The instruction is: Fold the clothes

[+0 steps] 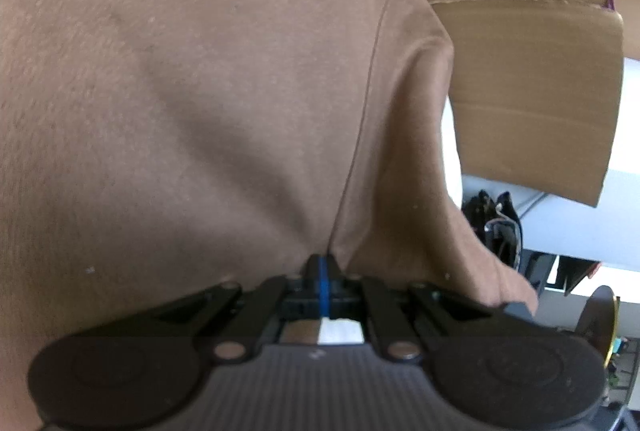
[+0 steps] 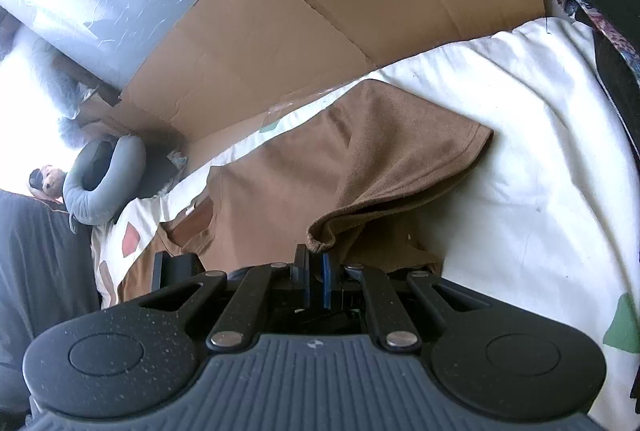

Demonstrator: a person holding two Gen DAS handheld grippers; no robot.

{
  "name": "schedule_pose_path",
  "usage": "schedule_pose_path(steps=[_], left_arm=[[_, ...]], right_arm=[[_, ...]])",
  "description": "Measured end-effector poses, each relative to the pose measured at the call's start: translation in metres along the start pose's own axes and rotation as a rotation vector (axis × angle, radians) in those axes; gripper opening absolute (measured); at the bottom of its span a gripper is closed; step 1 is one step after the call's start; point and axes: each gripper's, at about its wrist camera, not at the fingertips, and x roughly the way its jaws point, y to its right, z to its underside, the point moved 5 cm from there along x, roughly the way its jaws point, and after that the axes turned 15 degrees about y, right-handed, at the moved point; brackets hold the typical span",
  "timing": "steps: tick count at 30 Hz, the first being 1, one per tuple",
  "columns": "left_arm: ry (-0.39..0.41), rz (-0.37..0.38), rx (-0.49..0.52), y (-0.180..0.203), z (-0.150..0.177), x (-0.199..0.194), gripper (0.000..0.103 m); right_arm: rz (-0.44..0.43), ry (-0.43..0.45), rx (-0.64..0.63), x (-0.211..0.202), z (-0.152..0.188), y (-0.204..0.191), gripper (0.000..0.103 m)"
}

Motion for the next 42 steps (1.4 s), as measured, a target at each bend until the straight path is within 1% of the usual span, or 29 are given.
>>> schedule_pose_path(steps=[5, 7, 8, 10, 12, 15, 17, 21, 25, 26, 27, 29, 31, 33, 37, 39, 42], left_arm=[[-0.032, 0.000, -0.029, -0.002, -0.004, -0.005, 0.001], [-0.050, -0.003, -0.036, -0.002, -0.007, -0.009, 0.008], [-0.055, -0.004, -0.020, 0.001, -0.011, -0.013, 0.018], [-0.061, -0.020, 0.033, 0.008, -0.020, -0.020, 0.027], [-0.055, -0.032, 0.102, 0.018, -0.030, -0.029, 0.054], [-0.040, -0.072, 0.241, 0.033, -0.042, -0.046, 0.062], [-0.032, -0.093, 0.308, 0.039, -0.045, -0.058, 0.063], [-0.017, -0.117, 0.426, 0.049, -0.051, -0.076, 0.064], [-0.013, -0.135, 0.527, 0.060, -0.046, -0.080, 0.063], [-0.012, -0.137, 0.551, 0.060, -0.045, -0.081, 0.063], [-0.011, -0.141, 0.574, 0.064, -0.042, -0.077, 0.063], [-0.004, -0.155, 0.623, 0.068, -0.035, -0.072, 0.063], [-0.002, -0.177, 0.673, 0.068, -0.028, -0.078, 0.063], [-0.003, -0.200, 0.736, 0.068, -0.020, -0.072, 0.063], [-0.003, -0.209, 0.858, 0.074, -0.005, -0.066, 0.063], [-0.001, -0.213, 0.917, 0.076, 0.002, -0.065, 0.063], [0.007, -0.241, 1.028, 0.078, 0.012, -0.061, 0.063]], right_arm=[[-0.012, -0.006, 0.008, -0.004, 0.002, 0.002, 0.004], [-0.015, -0.008, 0.007, -0.008, 0.004, 0.005, 0.004], [-0.012, -0.009, 0.001, -0.008, 0.005, 0.005, 0.004], [0.001, -0.006, -0.013, -0.007, 0.006, 0.007, 0.005], [0.005, -0.015, -0.015, -0.004, 0.008, 0.008, 0.005], [-0.009, -0.037, -0.039, 0.001, 0.011, 0.003, 0.007], [-0.019, -0.055, -0.058, 0.003, 0.014, 0.000, 0.008], [0.006, -0.080, -0.139, 0.006, 0.024, -0.005, 0.012], [0.008, -0.093, -0.120, 0.004, 0.028, 0.001, 0.012], [0.015, -0.093, -0.118, 0.003, 0.028, 0.003, 0.015], [0.022, -0.093, -0.120, 0.001, 0.028, 0.006, 0.018], [0.049, -0.084, -0.136, -0.001, 0.026, 0.011, 0.019], [0.085, -0.071, -0.155, -0.002, 0.024, 0.018, 0.019], [0.126, -0.063, -0.172, -0.002, 0.021, 0.024, 0.019], [0.178, -0.060, -0.218, 0.000, 0.019, 0.034, 0.020], [0.189, -0.067, -0.206, 0.002, 0.020, 0.042, 0.020], [0.196, -0.080, -0.184, 0.006, 0.023, 0.052, 0.020]])
